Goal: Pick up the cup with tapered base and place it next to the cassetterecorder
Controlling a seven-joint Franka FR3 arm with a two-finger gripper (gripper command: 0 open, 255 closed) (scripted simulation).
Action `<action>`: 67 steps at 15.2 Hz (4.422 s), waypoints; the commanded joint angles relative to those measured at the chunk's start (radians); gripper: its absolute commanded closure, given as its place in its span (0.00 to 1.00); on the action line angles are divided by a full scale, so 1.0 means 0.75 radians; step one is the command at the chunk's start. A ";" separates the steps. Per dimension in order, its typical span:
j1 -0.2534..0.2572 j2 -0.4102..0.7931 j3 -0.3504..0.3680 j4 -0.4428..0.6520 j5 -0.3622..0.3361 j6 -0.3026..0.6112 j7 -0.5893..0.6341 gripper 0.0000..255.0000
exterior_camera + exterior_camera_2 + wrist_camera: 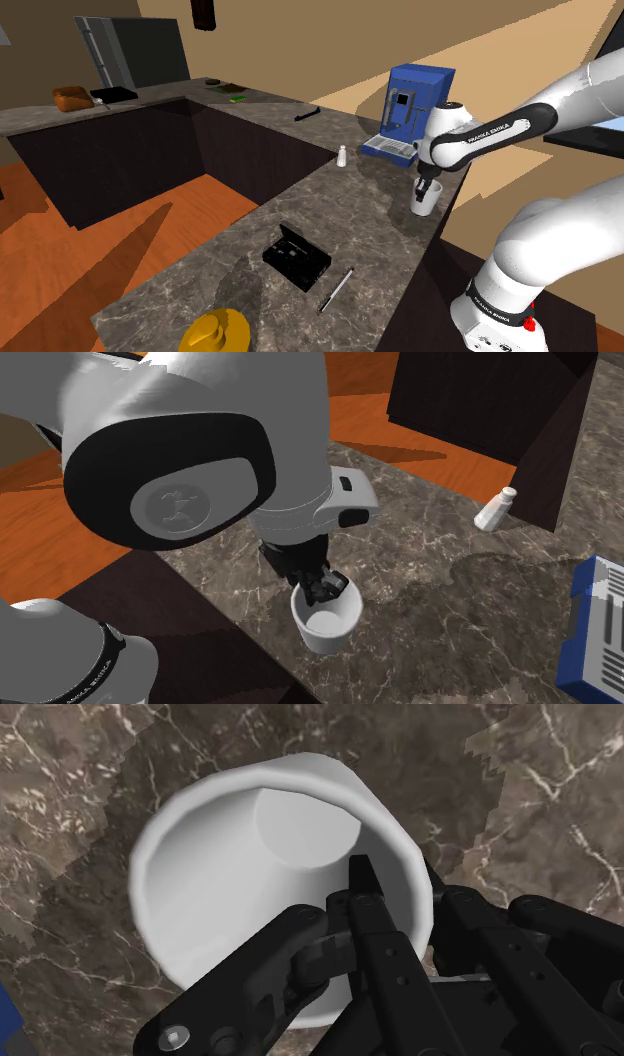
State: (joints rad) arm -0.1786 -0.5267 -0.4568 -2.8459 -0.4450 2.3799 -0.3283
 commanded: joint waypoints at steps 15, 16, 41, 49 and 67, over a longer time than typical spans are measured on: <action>0.014 -0.223 0.088 0.165 0.082 -0.386 -0.037 1.00; 0.016 -0.231 0.093 0.178 0.087 -0.407 -0.039 1.00; 0.208 -0.087 0.397 0.502 0.331 -0.637 0.229 1.00; 0.315 0.166 0.555 0.701 0.428 -0.610 0.438 1.00; 0.497 0.894 0.800 1.515 0.430 -0.738 0.845 1.00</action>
State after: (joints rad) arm 0.1864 0.1077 0.1373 -1.7626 -0.1174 1.8437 0.2920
